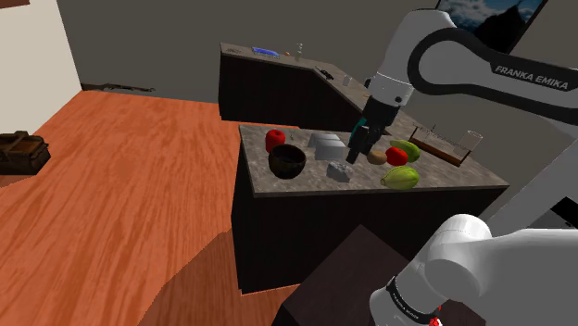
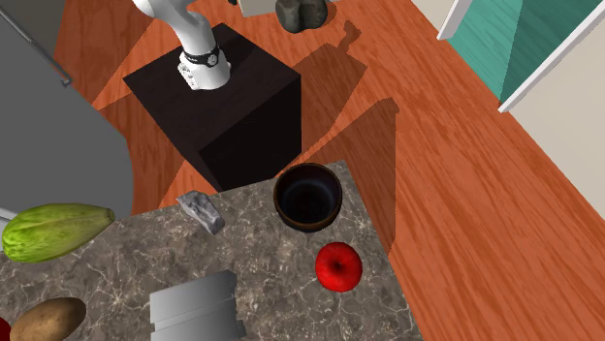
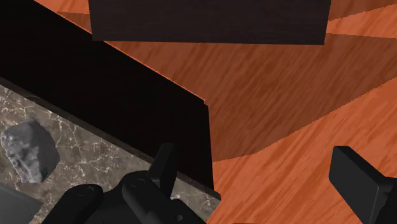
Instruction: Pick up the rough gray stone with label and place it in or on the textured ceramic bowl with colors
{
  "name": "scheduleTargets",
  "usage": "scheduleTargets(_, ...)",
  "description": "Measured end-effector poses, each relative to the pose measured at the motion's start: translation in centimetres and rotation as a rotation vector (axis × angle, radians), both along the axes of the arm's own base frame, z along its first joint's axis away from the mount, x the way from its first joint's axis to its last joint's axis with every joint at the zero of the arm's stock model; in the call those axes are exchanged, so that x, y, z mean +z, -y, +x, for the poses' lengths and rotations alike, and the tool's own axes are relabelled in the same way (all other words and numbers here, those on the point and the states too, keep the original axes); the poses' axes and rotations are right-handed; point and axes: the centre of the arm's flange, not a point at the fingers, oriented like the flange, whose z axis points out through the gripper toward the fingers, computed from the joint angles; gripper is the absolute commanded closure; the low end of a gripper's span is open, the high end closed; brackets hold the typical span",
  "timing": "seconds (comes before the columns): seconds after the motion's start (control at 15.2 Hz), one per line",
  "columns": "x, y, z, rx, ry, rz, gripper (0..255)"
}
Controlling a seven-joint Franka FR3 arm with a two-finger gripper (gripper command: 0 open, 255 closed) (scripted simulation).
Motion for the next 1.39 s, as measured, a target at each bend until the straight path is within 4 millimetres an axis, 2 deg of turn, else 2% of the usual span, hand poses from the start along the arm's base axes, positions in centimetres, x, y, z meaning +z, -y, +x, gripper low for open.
scheduleTargets(0.13,-0.4,0.5,0.2,-0.001,0.001,0.001,0)
scheduleTargets(0.33,-1.9,3.2,1.0,-0.004,0.008,0.006,0)
scheduleTargets(0.73,-6.6,9.6,3.0,-0.010,0.023,0.017,0)
scheduleTargets(1.06,-10.0,14.8,5.5,-0.015,0.038,0.026,0)
scheduleTargets(1.39,-13.7,19.9,6.9,-0.020,0.051,0.036,0)
